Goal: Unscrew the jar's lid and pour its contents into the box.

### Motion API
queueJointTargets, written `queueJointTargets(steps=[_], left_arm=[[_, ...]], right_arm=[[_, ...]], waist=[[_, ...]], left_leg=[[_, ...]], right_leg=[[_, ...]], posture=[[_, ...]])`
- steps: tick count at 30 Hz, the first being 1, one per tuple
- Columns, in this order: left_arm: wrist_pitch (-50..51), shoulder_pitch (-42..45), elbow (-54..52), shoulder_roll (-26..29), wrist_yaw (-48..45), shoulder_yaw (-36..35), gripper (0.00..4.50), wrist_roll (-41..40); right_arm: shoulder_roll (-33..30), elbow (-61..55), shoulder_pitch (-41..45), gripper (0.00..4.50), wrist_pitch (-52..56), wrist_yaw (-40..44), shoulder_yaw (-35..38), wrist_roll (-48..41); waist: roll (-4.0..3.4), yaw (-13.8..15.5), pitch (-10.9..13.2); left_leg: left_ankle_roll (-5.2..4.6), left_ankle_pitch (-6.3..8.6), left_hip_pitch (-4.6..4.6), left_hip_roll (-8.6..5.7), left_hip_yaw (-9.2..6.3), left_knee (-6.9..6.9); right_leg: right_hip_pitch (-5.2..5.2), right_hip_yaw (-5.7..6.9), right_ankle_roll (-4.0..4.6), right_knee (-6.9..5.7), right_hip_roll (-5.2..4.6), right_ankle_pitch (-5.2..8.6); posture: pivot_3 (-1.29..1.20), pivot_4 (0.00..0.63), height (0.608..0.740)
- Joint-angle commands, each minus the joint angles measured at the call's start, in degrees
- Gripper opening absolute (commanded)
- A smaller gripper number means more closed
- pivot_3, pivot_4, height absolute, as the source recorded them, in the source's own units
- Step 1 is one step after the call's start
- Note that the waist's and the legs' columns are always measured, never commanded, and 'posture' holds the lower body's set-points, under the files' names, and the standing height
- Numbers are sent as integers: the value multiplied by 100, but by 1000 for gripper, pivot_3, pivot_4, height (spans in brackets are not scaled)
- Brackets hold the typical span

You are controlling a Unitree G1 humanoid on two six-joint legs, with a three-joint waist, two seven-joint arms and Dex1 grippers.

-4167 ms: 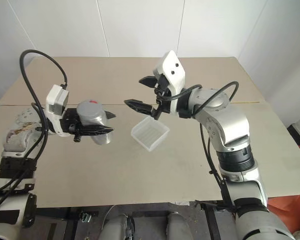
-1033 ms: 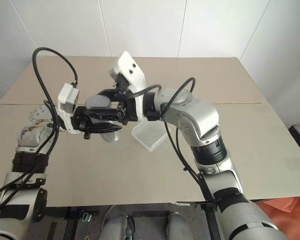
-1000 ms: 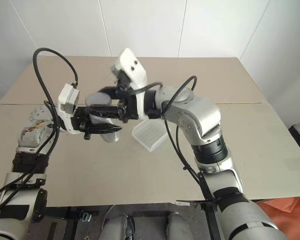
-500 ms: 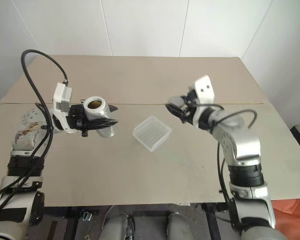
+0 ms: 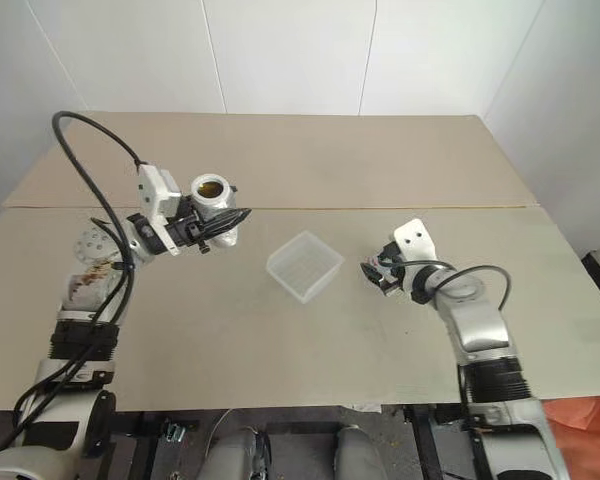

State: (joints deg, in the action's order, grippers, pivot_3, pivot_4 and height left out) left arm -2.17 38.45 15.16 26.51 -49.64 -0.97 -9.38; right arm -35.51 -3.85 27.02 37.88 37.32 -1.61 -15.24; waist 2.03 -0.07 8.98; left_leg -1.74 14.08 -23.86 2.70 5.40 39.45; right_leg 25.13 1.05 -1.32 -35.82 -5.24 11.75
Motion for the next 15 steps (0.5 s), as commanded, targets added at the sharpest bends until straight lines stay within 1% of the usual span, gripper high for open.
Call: queueJointTargets(steps=[1, 3, 5, 7, 8, 9, 10, 12, 15], left_arm=[[-1765, 399, 579, 40, 1099, 694, 1928, 1621], [-3121, 805, 1268, 299, 2333, 1366, 1928, 3190], [-3960, 1312, 1830, 576, 3739, 2018, 1928, 4632], [-4231, 2008, 2232, 837, 5578, 2941, 1928, 6328], [-4105, 2380, 2398, 915, 6564, 3481, 1928, 7196], [-3908, 2729, 2547, 918, 7361, 3950, 1928, 7910], [-3753, 2973, 2722, 891, 7928, 4277, 1928, 8347], [-3415, 3372, 2998, 724, 8599, 4811, 1928, 8998], [-3040, 3601, 3331, 427, 8968, 5161, 1928, 9321]], right_arm=[[-207, -1007, 291, 4451, 960, 741, 380, -1157], [-286, -1285, 483, 4451, 1463, 1001, 487, -1713], [-369, -1397, 618, 4451, 1666, 1206, 497, -2004], [-534, -1541, 683, 4451, 1670, 1421, 427, -2131], [-607, -1609, 700, 4451, 1668, 1497, 426, -2198], [-671, -1674, 730, 4451, 1687, 1547, 445, -2271], [-701, -1704, 758, 4451, 1709, 1562, 459, -2326], [-769, -1792, 785, 4451, 1720, 1616, 531, -2460], [-847, -1933, 748, 4451, 1645, 1657, 556, -2542]], waist=[[0, 9, 0], [0, 21, 0], [1, 50, 1], [3, 84, 2], [3, 95, 1], [3, 128, 2], [2, 148, 1], [2, 175, 1], [2, 177, 1]], left_leg=[[0, 0, 2, 1, 1, 0], [1, 0, 7, 1, 3, 0], [2, -1, 6, 0, 6, 0], [2, -1, 5, 0, 12, 0], [1, 0, 0, -2, 10, 0], [0, 1, -2, -4, 12, -1], [-3, 2, -7, -8, 12, 1], [-10, 6, -21, -8, 13, 3], [-22, 14, -45, -4, 15, 23]], right_leg=[[-1, -1, 1, 0, 1, 0], [-2, -1, 3, -3, 3, -2], [-2, 3, 8, -3, 2, -6], [-2, 3, 7, -1, -1, -8], [-1, 7, 3, 3, -4, -10], [-2, 7, 0, 8, -5, -11], [-1, 11, -3, 6, -10, -11], [3, 16, -10, -1, -11, -15], [13, 27, -15, -4, -11, -16]], posture=[[0, 150, 740], [0, 150, 740], [0, 150, 740], [0, 150, 740], [0, 150, 740], [0, 150, 740], [0, 150, 740], [0, 150, 740], [0, 150, 740]])
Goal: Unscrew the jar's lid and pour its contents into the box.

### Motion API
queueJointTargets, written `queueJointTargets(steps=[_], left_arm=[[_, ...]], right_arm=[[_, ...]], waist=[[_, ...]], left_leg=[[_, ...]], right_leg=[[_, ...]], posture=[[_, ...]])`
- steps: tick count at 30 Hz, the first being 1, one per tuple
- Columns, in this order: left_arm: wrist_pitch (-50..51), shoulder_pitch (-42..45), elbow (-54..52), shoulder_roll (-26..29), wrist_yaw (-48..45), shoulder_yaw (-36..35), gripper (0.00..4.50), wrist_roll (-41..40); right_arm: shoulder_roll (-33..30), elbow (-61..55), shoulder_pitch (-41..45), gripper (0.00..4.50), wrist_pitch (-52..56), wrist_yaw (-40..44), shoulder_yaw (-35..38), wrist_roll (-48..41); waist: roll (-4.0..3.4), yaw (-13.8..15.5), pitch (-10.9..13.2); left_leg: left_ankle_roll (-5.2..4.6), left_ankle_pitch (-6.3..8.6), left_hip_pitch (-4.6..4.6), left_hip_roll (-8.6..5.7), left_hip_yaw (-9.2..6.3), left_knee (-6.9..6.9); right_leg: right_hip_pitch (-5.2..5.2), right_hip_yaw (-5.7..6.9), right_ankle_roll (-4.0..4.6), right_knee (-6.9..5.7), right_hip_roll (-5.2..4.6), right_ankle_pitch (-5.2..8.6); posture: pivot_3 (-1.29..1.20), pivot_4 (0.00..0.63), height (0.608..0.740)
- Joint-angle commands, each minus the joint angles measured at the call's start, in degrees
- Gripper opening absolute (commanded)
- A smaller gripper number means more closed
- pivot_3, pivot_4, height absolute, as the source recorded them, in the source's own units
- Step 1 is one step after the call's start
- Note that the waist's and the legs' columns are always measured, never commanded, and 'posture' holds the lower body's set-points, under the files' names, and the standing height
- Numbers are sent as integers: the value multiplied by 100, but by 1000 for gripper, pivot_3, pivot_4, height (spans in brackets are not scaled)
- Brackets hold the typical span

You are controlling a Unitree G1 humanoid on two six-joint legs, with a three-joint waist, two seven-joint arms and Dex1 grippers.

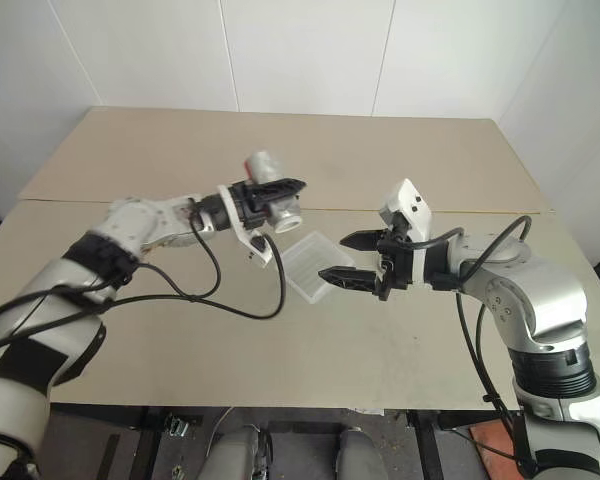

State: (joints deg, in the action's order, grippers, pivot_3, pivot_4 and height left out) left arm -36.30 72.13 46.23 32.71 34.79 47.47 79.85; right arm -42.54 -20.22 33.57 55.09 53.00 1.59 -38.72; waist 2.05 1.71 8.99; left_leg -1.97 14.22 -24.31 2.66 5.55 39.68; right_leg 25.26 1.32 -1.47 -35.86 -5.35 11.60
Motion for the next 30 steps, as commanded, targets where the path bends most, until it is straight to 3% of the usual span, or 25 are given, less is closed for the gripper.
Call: queueJointTargets(steps=[1, 6, 16, 19, 23, 27, 30], left_arm=[[610, 254, 249, -292, 473, 429, 1928, 545], [1189, 183, 323, -558, 280, 891, 1928, 934], [1402, 377, 971, -742, 279, 883, 1928, 596], [1164, 286, 895, -637, 123, 624, 1928, 143], [666, -21, 761, -325, -500, -365, 1928, -1297], [348, -683, 382, -204, -1863, -1893, 1928, -3553], [822, -1500, -333, -544, -3584, -3141, 1928, -5927]], right_arm=[[-160, -346, 73, 4451, -99, 80, 245, -211], [-94, -497, -10, 4451, -115, -59, 346, -316], [-128, -728, -444, 4451, -312, -210, 163, -175], [-129, -698, -443, 4451, -372, -188, 154, -159], [-147, -674, -464, 4451, -464, -174, 154, -116], [-146, -679, -535, 4451, -529, -193, 221, -83], [-113, -670, -559, 4451, -602, -275, 217, -19]], waist=[[0, -2, 0], [1, -10, 0], [2, -23, 1], [3, -23, 1], [2, -61, 1], [2, -117, 1], [-1, -119, -1]], left_leg=[[-2, 2, -5, 1, 1, 5], [-4, 3, -13, 0, 5, 7], [-5, 3, -11, -2, 2, 14], [-5, 3, -12, -3, 2, 16], [-4, 3, -10, 0, 0, 16], [-3, 2, -3, 5, 1, 16], [-3, 2, 2, 5, 3, 20]], right_leg=[[2, 0, -2, 1, 0, 1], [11, 0, -7, 0, 0, 5], [8, -1, -7, -5, -5, 5], [8, 0, -8, -7, -6, 5], [8, -1, -7, -8, -6, 4], [8, -4, -7, -16, -6, 4], [2, -4, -7, -18, -7, 4]], posture=[[0, 150, 740], [0, 150, 740], [0, 150, 740], [0, 150, 740], [0, 150, 740], [0, 150, 740], [0, 150, 740]])
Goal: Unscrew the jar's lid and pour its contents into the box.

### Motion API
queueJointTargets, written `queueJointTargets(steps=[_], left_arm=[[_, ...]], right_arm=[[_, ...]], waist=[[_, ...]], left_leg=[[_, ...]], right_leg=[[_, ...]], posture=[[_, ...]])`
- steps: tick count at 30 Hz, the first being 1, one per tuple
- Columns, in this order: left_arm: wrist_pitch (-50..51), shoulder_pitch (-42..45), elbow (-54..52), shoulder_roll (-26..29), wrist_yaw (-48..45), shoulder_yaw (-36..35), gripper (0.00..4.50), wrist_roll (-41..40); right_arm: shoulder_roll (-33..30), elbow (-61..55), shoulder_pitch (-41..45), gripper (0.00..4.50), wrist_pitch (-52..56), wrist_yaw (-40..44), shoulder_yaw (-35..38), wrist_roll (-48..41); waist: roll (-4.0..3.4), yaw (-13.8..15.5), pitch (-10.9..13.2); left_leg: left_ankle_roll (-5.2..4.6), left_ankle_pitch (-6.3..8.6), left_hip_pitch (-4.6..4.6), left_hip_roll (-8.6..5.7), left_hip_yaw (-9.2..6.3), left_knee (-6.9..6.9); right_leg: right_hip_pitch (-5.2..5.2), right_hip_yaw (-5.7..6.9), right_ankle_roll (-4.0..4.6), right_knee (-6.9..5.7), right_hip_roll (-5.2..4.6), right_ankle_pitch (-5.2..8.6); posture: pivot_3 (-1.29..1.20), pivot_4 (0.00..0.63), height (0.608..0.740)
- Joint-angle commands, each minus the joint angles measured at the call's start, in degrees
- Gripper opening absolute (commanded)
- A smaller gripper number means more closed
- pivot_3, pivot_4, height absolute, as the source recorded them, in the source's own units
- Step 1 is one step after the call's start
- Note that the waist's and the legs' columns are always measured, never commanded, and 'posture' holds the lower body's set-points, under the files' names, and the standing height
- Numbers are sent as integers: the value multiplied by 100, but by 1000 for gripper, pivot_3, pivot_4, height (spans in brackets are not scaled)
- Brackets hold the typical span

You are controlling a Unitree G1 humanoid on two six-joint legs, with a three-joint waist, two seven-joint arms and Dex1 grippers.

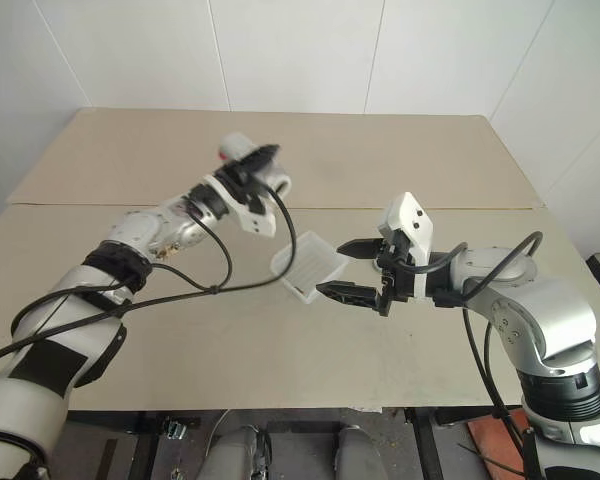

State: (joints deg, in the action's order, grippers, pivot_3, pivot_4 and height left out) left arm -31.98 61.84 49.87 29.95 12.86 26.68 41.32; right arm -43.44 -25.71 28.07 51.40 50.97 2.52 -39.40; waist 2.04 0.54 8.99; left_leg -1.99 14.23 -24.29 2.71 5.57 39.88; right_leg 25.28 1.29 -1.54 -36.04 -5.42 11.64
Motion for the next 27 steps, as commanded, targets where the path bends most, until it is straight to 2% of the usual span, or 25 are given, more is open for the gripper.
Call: queueJointTargets(steps=[1, 5, 8, 10, 13, 19, 25, 27], left_arm=[[849, -771, -1050, -406, -2039, -1461, 1928, -2908], [2529, -1783, -2443, -680, -3406, -2490, 1928, -4970], [3483, -2434, -3215, -751, -3816, -2833, 1928, -5711], [3778, -2674, -3453, -805, -3905, -2895, 1928, -5830], [3523, -2936, -3402, -1047, -4002, -2924, 1928, -5845], [2818, -3039, -2705, -1489, -4004, -2962, 1928, -5582], [2321, -2973, -2086, -1526, -4031, -2814, 1928, -5133], [2494, -2934, -1952, -1457, -3981, -2786, 2653, -5002]], right_arm=[[22, -111, 3, 4451, -263, -152, 108, 95], [273, -26, 133, 4451, -157, -510, 198, 30], [338, -27, 129, 4451, -126, -648, 240, 18], [346, -38, 104, 4451, -118, -714, 227, 18], [378, -50, 97, 4451, -63, -805, 210, -26], [491, -61, 121, 4451, -14, -1011, 153, -83], [658, -92, 189, 4451, 83, -1279, 87, -90], [690, -98, 206, 4500, 134, -1384, 30, -43]], waist=[[-1, 1, -1], [-1, -9, 0], [-1, -39, -1], [-1, -34, -1], [-1, 23, -1], [-1, 15, -1], [-2, 0, -2], [-3, 2, -3]], left_leg=[[0, 0, 1, 1, 0, 3], [1, 0, 0, 1, -3, 22], [1, -1, 7, 2, -19, 24], [2, -1, 14, 0, -30, 25], [2, -1, 21, -7, -26, 25], [1, -1, 46, -9, -21, 24], [1, -1, 52, -8, -25, 19], [1, -1, 55, -8, -26, 19]], right_leg=[[-2, 0, 0, -1, -1, 0], [-8, -1, -2, -5, 2, -2], [-9, -7, -2, -5, 4, -2], [-13, -10, -2, -1, 5, -2], [-23, -6, -2, 1, 3, -3], [-48, -3, 1, 4, 2, -4], [-52, -7, 1, 6, 3, -4], [-55, -8, 1, 5, 3, -4]], posture=[[0, 150, 740], [0, 150, 740], [0, 150, 740], [0, 150, 740], [0, 150, 740], [0, 150, 740], [0, 150, 740], [0, 150, 740]])
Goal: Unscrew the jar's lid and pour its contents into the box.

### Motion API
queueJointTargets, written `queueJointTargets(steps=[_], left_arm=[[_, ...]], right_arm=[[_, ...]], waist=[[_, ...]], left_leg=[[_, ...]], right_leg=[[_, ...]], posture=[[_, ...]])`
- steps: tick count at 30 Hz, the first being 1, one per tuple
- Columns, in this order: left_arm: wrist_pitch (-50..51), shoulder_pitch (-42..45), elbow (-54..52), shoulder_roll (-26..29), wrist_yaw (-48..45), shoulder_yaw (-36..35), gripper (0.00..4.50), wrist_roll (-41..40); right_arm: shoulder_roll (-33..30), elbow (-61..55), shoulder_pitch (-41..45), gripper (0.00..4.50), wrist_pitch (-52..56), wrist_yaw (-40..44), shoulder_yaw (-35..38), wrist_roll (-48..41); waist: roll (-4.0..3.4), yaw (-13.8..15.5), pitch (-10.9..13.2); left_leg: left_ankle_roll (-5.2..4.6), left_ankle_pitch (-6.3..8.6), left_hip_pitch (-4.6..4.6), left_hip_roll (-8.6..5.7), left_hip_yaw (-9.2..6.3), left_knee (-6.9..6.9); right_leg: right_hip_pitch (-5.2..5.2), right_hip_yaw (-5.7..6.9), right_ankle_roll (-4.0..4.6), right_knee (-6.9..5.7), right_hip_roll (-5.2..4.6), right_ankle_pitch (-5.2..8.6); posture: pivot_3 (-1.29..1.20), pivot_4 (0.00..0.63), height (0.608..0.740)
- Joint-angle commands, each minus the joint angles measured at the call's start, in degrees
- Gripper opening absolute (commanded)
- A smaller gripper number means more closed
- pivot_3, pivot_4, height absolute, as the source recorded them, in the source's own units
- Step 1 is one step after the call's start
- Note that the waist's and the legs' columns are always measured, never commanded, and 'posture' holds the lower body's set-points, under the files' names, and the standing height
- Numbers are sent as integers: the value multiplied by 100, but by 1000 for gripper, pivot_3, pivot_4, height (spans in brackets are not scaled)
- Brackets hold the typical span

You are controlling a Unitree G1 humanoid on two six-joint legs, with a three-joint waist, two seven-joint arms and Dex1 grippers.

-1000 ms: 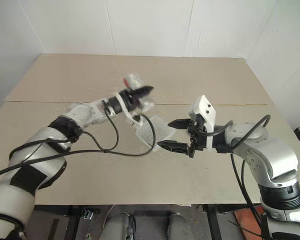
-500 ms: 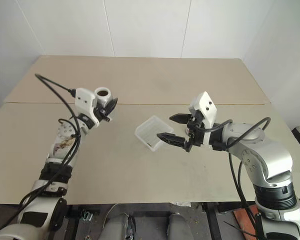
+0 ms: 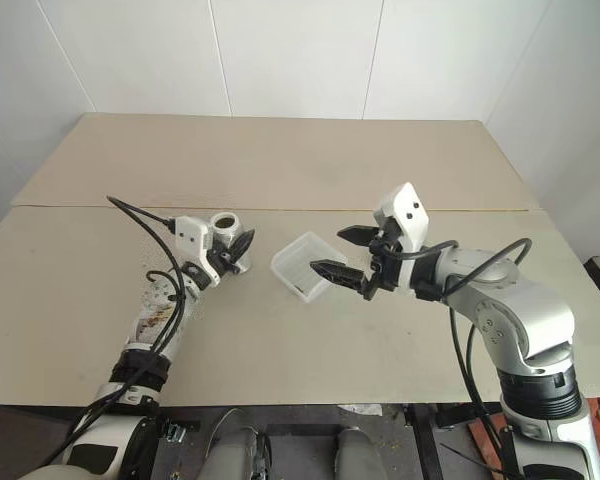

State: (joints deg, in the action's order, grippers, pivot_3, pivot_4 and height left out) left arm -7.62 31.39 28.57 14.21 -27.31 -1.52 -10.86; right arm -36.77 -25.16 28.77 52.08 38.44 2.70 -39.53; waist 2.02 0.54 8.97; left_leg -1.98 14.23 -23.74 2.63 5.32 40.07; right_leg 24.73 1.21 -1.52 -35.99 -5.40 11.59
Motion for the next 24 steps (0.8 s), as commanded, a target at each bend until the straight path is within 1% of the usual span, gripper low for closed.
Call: queueJointTargets(steps=[1, 5, 6, 7, 11, 13, 15, 17, 19, 20, 22, 24], left_arm=[[116, 102, 178, 159, 12, 25, 2855, 231], [208, -151, -245, 328, -137, -35, 4229, 203], [327, -310, -529, 400, -168, -88, 4464, 135], [424, -426, -740, 452, -186, -124, 4464, 93], [1314, -1556, -2657, 980, -559, -326, 4464, -404], [1877, -2162, -3719, 1366, -800, -453, 4464, -761], [2205, -2732, -4668, 1816, -1020, -607, 4464, -941], [2712, -3121, -5462, 2247, -1167, -1002, 4464, -1414], [3040, -3463, -5941, 2644, -1447, -1637, 4464, -1987], [3139, -3574, -6049, 2766, -1544, -1861, 4464, -2182], [3280, -3883, -6254, 3116, -1955, -2522, 4464, -2607], [3261, -4218, -6261, 3404, -2535, -3180, 4464, -2911]], right_arm=[[44, -142, 157, 4500, 98, -210, -34, 24], [84, -142, 166, 4500, 166, -362, -78, 44], [85, -147, 149, 4500, 166, -383, -89, 49], [84, -150, 137, 4500, 163, -399, -98, 51], [-14, -108, -16, 4500, 46, -321, -100, 98], [-160, -11, -91, 4500, -68, -189, -81, 195], [-299, 100, -136, 4500, -37, -93, 33, 189], [-498, 133, -219, 4500, -20, 87, 224, 104], [-732, 70, -426, 4500, -249, 358, 390, 139], [-794, 41, -501, 4500, -348, 448, 433, 167], [-996, 226, -698, 4500, -775, 838, 670, 253], [-1193, 353, -873, 4500, -1145, 1201, 860, 321]], waist=[[-1, 0, 0], [0, -14, 0], [-1, -16, 0], [-1, -24, 0], [-1, -80, 0], [-1, -89, 0], [-1, -95, 0], [-2, -69, 0], [-2, -43, 0], [-3, -39, 0], [-4, -42, -1], [-4, -44, 0]], left_leg=[[0, 0, 3, 0, -1, 0], [-1, 1, 13, 3, -11, -4], [0, 1, 12, 3, -16, -5], [0, 1, 11, 4, -20, -7], [-1, 2, 12, 12, -22, -16], [0, 1, 17, 16, -23, -20], [0, 1, 20, 19, -22, -20], [1, 2, 28, 19, -22, -22], [1, 2, 31, 20, -22, -22], [2, 2, 35, 21, -22, -24], [2, 2, 44, 21, -18, -29], [2, 3, 46, 20, -14, -31]], right_leg=[[-4, 1, 0, 0, 0, 0], [-11, 1, 0, 2, 0, 0], [-11, 1, 0, 5, 0, 0], [-10, 1, 0, 6, 0, 0], [-6, -8, 0, 9, 1, 0], [-4, -14, 1, 7, 0, 0], [-1, -19, 3, 2, -1, 1], [-7, -18, 5, 3, -3, 3], [-7, -17, 8, 3, -3, 4], [-10, -18, 10, 6, -3, 5], [-13, -21, 16, 6, -1, 11], [-13, -24, 16, 10, 3, 14]], posture=[[0, 150, 740], [0, 150, 740], [0, 150, 740], [0, 150, 740], [0, 150, 740], [0, 150, 740], [0, 150, 740], [0, 150, 740], [0, 150, 740], [0, 150, 740], [0, 150, 740], [0, 150, 740]])
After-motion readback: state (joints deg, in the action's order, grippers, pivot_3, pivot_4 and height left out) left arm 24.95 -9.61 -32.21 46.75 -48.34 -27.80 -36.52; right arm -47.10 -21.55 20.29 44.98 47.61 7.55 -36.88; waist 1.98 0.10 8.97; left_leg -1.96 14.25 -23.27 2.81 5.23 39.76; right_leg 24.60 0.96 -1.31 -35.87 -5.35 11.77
